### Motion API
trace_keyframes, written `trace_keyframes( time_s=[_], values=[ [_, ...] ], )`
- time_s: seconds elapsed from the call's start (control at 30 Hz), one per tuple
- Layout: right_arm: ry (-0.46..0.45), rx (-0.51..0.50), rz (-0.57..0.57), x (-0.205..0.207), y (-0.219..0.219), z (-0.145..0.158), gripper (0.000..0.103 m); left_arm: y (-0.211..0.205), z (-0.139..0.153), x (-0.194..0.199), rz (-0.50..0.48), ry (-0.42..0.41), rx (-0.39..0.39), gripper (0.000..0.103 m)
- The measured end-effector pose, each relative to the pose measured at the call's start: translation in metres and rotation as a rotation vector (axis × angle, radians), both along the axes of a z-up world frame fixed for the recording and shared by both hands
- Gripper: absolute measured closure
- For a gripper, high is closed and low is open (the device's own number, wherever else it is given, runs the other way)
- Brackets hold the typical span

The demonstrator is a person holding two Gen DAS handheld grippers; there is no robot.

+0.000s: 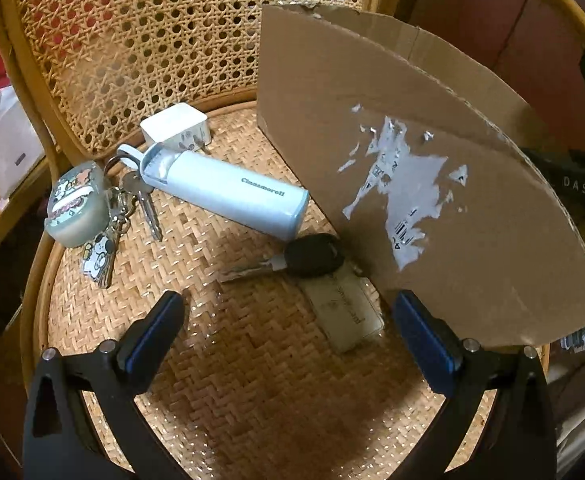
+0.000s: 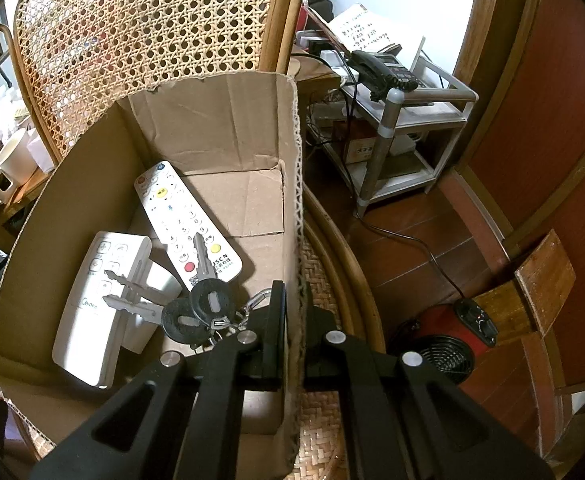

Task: Organize rigid objects
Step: 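Grasp the black key with beige tag using the left tool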

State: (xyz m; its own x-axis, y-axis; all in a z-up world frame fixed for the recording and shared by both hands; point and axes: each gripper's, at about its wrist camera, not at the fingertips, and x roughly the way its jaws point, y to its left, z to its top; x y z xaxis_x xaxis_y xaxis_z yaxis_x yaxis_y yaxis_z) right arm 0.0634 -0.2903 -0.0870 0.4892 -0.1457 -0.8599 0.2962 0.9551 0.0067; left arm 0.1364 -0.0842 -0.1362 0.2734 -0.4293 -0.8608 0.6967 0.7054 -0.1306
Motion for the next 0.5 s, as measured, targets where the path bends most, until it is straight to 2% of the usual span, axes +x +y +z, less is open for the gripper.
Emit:
trace_keyframes(
  time_s=[0.1, 0.23, 0.4, 0.5],
  values=[
    [0.002, -0.002, -0.001, 0.000, 0.000, 0.000, 0.098, 0.008, -0.008, 0.002, 0.005, 0.000, -0.023, 0.000],
    [0.001, 0.004, -0.013, 0.001, 0.000, -0.001, 0.098, -0.001, -0.019, 0.001, -0.021, -0.077, 0.043, 0.000],
    [0.000, 0.033, -0.029, 0.000, -0.006, -0.003, 0.096, -0.004, -0.019, -0.003, -0.015, -0.079, 0.067, 0.000],
    [0.000, 0.022, -0.023, 0.000, -0.004, -0.002, 0.096, 0.000, -0.019, 0.007, 0.038, -0.077, 0.088, 0.000]
  ],
)
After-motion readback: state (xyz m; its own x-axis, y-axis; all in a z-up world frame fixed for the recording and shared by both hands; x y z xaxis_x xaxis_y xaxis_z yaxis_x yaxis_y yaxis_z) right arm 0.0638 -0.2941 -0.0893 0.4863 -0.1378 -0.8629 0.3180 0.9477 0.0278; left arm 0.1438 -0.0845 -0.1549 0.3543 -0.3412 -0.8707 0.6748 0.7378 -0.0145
